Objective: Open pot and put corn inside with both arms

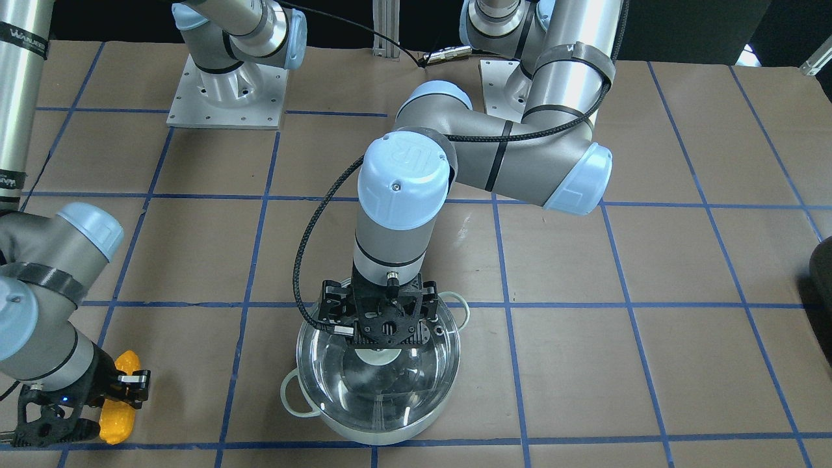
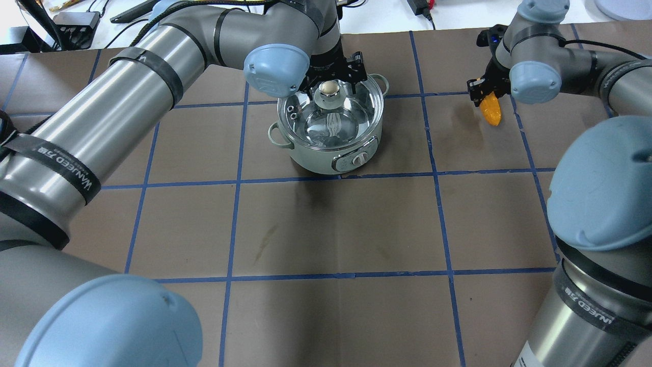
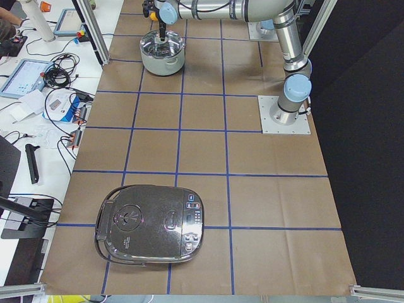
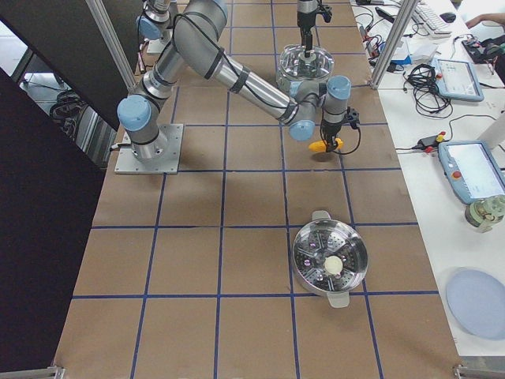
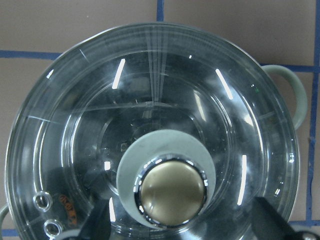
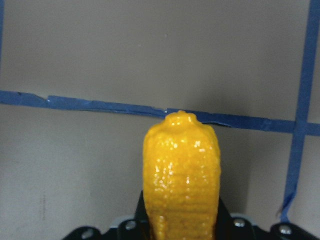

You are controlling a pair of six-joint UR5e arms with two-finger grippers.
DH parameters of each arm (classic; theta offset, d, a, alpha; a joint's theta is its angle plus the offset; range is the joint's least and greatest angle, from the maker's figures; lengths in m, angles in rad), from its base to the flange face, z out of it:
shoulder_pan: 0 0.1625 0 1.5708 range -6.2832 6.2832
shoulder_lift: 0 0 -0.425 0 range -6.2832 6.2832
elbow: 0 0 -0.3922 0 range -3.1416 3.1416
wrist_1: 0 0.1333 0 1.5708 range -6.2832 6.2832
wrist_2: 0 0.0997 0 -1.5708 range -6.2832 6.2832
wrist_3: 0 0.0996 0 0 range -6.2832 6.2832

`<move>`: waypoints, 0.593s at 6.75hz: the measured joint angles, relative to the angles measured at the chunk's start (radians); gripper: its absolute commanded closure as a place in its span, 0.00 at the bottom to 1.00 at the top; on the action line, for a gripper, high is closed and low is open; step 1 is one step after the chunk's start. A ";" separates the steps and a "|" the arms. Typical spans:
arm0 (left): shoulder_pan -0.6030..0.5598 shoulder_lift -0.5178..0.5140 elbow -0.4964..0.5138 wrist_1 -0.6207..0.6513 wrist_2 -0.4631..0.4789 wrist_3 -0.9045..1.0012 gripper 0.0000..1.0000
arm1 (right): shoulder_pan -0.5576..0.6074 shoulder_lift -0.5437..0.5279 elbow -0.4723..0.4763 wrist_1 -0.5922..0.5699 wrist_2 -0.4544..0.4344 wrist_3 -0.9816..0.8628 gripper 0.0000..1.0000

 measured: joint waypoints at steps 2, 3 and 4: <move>0.000 -0.006 0.001 0.013 0.002 0.010 0.89 | 0.002 -0.143 -0.013 0.180 0.002 0.024 0.89; 0.000 -0.006 0.002 0.014 0.004 0.015 0.98 | 0.011 -0.206 -0.016 0.245 0.007 0.059 0.89; 0.000 -0.004 0.003 0.014 0.004 0.017 0.98 | 0.036 -0.243 -0.018 0.278 0.018 0.106 0.89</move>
